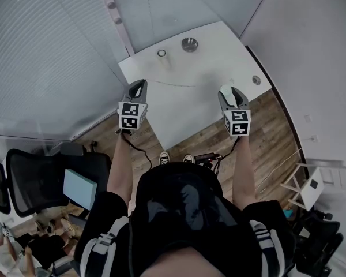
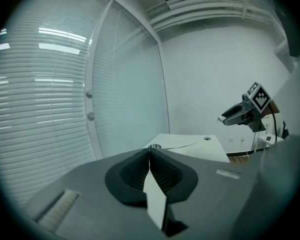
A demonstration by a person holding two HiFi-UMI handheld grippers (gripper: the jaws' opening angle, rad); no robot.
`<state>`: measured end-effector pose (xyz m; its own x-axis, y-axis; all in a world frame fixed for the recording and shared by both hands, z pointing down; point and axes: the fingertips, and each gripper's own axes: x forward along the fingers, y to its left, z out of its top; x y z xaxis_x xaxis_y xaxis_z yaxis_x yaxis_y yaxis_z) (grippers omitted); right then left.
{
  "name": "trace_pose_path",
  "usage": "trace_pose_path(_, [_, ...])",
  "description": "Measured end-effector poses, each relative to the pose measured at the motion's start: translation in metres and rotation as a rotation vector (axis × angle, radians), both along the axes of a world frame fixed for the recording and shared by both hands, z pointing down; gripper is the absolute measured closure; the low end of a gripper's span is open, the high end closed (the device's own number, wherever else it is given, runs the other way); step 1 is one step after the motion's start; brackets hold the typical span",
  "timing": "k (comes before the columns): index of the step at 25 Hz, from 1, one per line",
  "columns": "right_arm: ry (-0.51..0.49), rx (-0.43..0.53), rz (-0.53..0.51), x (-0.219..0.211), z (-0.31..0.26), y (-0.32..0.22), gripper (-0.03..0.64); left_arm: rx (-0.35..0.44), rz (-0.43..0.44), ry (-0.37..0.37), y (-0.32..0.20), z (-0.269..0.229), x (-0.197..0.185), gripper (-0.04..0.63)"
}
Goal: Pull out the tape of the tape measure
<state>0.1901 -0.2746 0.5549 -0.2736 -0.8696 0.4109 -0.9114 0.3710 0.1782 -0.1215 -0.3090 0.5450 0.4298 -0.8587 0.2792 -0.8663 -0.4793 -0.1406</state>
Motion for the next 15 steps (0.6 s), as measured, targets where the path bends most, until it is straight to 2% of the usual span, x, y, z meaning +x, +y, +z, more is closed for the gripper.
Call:
trace_pose_path(8, [-0.017,-0.245,-0.004,-0.004,0.104,-0.018,0.399,-0.294,0.024,0.005,-0.008,0.116,0.017,0.589])
trace_pose_path(15, [-0.046,-0.43,0.029,-0.005,0.168,-0.019,0.398,-0.504,0.012,0.007,-0.006,0.182,0.018,0.589])
